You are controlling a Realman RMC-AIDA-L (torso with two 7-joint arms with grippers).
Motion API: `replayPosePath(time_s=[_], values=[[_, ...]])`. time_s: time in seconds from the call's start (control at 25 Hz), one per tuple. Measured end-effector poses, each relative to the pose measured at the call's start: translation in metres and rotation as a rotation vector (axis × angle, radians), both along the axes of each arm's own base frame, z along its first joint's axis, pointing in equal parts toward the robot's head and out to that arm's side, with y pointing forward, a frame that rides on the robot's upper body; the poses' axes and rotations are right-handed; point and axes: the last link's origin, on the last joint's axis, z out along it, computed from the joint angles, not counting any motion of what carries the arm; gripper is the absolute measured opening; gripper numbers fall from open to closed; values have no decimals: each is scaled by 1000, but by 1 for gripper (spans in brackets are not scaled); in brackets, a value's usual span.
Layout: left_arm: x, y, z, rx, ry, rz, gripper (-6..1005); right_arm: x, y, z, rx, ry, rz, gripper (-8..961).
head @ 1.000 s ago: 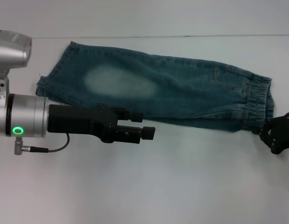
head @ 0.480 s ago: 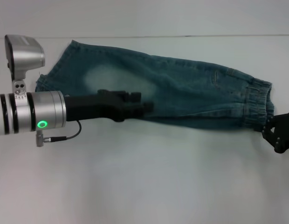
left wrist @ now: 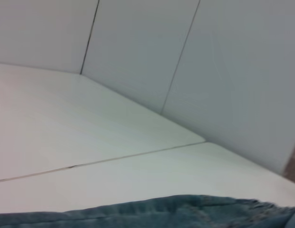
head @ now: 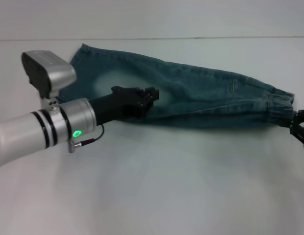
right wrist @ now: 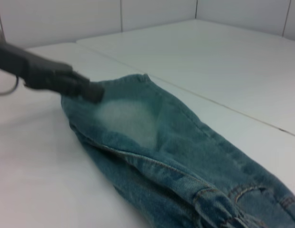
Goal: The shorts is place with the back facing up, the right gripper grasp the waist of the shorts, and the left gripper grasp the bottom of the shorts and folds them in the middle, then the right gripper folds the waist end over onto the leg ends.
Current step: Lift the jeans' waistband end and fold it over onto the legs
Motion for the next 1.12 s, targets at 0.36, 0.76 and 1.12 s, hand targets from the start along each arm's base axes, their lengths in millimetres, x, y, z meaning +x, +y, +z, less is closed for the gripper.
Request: replayPosePath(time_s=[0.36,0.76,1.12], values=[[11,-2,-40,-2,98,-7,36,-21,9,22,7,-3,29,35],[16,-12,-53,-16,77,12,30,-59,35,32,6,-4,161,34],[18,-30,-67,-30,64,-6,30,-122,74,19,-35,-19,376,34]])
